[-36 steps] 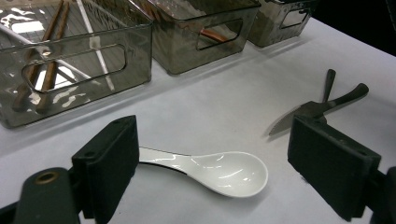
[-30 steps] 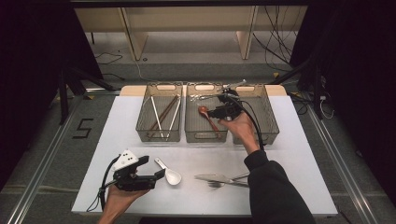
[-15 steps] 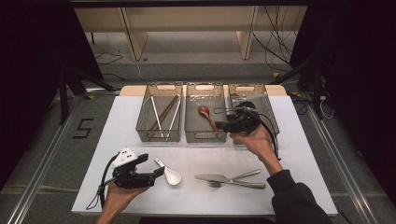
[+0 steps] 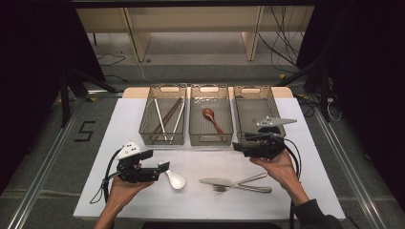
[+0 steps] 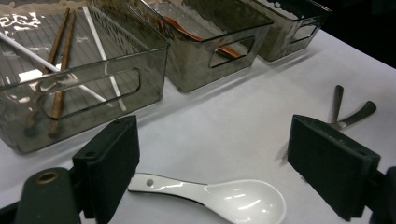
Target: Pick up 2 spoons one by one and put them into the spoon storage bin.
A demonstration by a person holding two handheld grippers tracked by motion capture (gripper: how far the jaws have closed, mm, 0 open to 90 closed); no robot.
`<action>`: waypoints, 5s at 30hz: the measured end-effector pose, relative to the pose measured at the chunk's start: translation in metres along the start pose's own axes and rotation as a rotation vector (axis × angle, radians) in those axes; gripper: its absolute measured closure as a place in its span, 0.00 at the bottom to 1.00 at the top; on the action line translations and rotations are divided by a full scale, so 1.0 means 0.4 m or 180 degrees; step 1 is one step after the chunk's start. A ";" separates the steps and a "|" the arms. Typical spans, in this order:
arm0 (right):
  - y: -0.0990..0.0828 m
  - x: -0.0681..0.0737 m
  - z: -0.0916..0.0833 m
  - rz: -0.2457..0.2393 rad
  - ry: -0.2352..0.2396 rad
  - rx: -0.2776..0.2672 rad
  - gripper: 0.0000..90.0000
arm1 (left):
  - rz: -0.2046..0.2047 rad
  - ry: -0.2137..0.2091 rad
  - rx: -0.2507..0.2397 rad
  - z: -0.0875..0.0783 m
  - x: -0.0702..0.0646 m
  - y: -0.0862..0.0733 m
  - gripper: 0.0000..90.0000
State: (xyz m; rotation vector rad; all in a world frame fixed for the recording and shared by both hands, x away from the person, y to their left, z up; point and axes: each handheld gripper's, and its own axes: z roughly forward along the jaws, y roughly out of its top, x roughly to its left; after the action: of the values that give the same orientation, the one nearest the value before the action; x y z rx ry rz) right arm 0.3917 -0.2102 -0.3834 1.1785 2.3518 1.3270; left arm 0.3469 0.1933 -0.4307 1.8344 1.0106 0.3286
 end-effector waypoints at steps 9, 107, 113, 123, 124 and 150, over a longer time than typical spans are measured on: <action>-0.086 0.014 -0.041 0.0007 0.0036 -0.0113 0.37 | 0.0067 0.0110 0.0206 0.060 0.044 0.022 0.22; -0.214 0.064 -0.077 0.0020 0.0106 -0.0146 0.36 | 0.0374 0.0228 0.1745 0.024 0.004 -0.071 0.86; -0.215 0.064 -0.078 0.0025 0.0117 -0.0157 0.35 | 0.0373 0.0107 0.1692 0.023 -0.021 -0.050 0.55; -0.215 0.065 -0.077 0.0032 0.0134 -0.0156 0.35 | 0.0614 0.0107 0.1983 0.060 -0.057 -0.055 0.43; -0.215 0.065 -0.077 0.0030 0.0134 -0.0154 0.35 | 0.0634 0.0098 0.2013 0.062 -0.058 -0.057 0.46; -0.215 0.063 -0.077 0.0039 0.0118 -0.0171 0.36 | 0.0855 0.0093 0.2242 0.100 -0.077 -0.063 0.83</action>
State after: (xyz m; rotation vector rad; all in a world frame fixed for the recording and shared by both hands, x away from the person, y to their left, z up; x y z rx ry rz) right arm 0.3123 -0.2357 -0.4283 1.1644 2.3224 1.4186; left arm 0.3399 0.1493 -0.4654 2.6193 0.9684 0.1637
